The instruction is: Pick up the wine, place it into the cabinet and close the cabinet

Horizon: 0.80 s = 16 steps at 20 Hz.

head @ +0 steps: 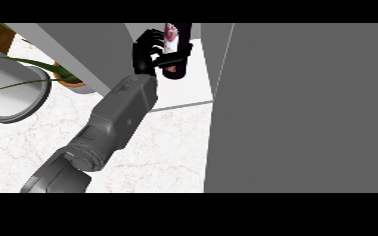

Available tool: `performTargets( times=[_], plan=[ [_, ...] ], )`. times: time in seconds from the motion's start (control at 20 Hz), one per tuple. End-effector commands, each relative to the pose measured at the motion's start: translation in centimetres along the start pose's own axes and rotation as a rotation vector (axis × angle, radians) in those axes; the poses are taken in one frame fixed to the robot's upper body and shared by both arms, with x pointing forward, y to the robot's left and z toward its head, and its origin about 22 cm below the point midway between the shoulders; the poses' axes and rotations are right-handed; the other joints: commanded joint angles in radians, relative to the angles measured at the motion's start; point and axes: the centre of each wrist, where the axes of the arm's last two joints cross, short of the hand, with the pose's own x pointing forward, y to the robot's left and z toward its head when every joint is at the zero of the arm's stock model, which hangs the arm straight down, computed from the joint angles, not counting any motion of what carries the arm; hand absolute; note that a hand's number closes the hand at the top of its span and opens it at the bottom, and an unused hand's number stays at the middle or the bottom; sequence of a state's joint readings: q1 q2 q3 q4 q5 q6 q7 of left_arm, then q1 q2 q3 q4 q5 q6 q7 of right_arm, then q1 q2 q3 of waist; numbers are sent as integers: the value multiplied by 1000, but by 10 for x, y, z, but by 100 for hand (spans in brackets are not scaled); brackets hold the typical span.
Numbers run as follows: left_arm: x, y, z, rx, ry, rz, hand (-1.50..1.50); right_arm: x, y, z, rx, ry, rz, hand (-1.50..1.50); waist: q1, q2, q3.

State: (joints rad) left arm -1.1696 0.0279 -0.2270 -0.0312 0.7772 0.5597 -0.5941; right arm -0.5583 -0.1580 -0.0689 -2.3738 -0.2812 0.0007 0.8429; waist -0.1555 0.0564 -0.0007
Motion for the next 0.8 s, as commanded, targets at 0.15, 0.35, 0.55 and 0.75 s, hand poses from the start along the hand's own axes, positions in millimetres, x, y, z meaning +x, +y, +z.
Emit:
performTargets(
  times=[0.15,0.35,0.55,0.75],
  plan=[
    [2,23,-15,63,-108,-220,150,3,1,3,7,-24,3,-150,-9,10,-1],
    [-6,28,-12,123,-108,-309,150,3,1,2,24,-24,-8,-150,-16,12,-1],
    [-18,51,-16,156,-93,-355,150,2,0,2,34,-19,6,-150,-17,22,-1],
    [-15,59,-21,166,-82,-393,150,3,0,1,43,-20,17,-150,-10,17,-2]
  ],
)
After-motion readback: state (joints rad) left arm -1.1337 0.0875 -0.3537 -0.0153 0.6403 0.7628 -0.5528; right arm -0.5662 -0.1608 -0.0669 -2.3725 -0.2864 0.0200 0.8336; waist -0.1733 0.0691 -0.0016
